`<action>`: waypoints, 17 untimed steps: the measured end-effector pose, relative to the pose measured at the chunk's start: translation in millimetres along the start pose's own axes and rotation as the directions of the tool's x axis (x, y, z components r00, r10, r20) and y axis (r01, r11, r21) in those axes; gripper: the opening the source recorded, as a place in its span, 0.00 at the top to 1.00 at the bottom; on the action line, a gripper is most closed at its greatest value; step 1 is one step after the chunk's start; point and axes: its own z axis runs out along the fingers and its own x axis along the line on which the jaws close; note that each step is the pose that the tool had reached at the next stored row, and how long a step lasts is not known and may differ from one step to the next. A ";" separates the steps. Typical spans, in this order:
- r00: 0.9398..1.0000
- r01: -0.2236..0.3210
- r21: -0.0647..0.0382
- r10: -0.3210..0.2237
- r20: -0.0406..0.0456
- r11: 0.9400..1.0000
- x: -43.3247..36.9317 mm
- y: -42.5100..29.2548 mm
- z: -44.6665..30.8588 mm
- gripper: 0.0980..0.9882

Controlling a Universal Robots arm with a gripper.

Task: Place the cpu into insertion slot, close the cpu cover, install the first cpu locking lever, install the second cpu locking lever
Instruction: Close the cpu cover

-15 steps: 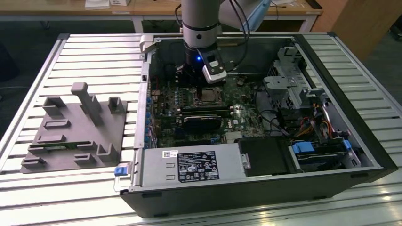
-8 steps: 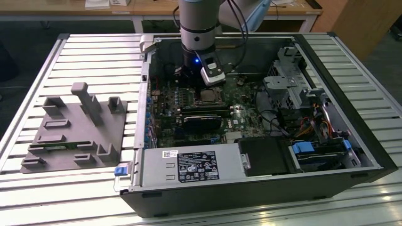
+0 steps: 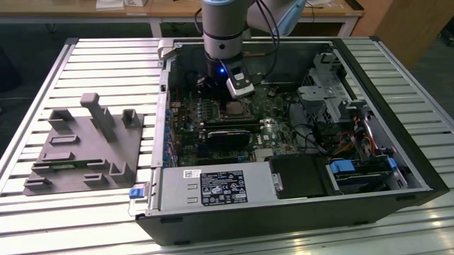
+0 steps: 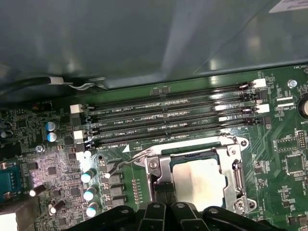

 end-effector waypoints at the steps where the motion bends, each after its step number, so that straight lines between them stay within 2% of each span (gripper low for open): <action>1: 1.000 0.000 0.000 0.000 0.000 1.000 0.0 0.0 0.1 0.99; 8: 1.000 0.000 0.000 0.000 0.000 1.000 -0.1 0.0 -1.2 0.99; 12: 1.000 0.000 0.000 0.000 0.000 1.000 -0.3 0.1 -6.9 0.99; 17: 1.000 0.000 0.000 0.000 0.000 1.000 -0.7 0.2 -18.0 0.99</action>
